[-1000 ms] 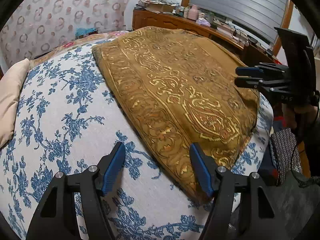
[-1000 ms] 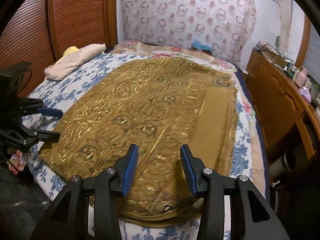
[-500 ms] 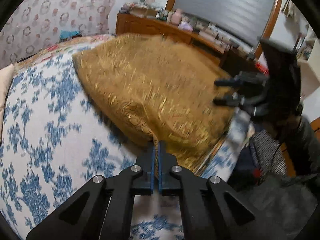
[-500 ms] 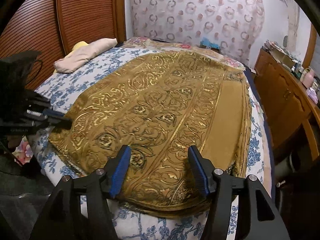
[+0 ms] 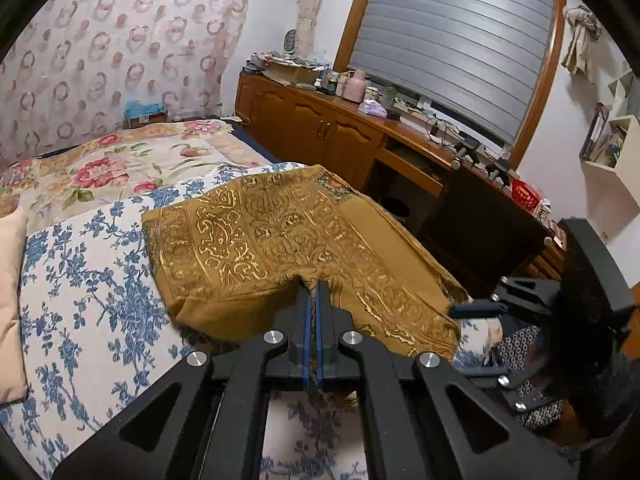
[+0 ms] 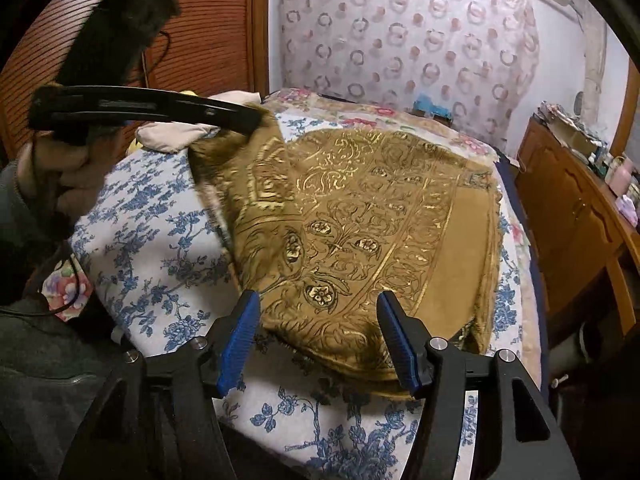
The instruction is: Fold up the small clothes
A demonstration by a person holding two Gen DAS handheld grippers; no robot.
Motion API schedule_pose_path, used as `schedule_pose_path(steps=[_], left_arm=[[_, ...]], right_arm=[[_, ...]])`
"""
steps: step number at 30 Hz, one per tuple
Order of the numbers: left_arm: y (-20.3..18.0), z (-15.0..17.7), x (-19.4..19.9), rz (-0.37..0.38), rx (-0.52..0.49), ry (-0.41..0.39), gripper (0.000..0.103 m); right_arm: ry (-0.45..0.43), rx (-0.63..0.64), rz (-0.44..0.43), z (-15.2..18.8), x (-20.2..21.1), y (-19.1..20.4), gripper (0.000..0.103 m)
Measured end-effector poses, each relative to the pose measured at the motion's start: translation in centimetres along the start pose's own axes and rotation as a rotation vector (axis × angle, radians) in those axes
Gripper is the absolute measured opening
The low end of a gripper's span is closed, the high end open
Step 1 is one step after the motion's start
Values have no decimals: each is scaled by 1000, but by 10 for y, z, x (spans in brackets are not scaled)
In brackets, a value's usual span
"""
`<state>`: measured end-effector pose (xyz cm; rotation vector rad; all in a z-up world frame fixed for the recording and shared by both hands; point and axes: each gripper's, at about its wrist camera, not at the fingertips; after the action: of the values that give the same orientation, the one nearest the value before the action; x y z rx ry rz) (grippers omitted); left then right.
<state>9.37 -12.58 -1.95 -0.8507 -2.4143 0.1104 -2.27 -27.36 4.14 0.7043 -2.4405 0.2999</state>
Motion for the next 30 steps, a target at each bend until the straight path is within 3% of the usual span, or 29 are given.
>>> schedule_pose_path(steps=[6, 11, 13, 15, 17, 25, 30], left_arm=[[10, -8, -5, -23, 22, -15, 2], [20, -15, -4, -32, 35, -30, 2], [24, -19, -6, -29, 47, -32, 2], [30, -23, -11, -36, 53, -31, 2], [35, -29, -16, -61, 44, -39, 2], [75, -58, -35, -126, 71, -59, 2], [106, -63, -61, -150, 106, -27, 2]], right_arm=[[34, 35, 1, 8, -5, 3, 65], [65, 28, 19, 7, -29, -20, 65], [61, -5, 9, -1, -39, -37, 49], [58, -35, -6, -11, -48, -50, 20], [34, -23, -13, -26, -52, -57, 12], [-58, 34, 25, -101, -80, -73, 7], [-34, 35, 21, -131, -132, -85, 7]])
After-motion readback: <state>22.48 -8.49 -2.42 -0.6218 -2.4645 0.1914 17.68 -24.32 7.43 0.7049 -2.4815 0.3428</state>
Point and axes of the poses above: each gripper's, at about its wrist camera, not at the fingertips, and x roughly against the way its jaws point, y to its left, z to its underside, and after that the axes turned 8 degrees about -y, right-handed
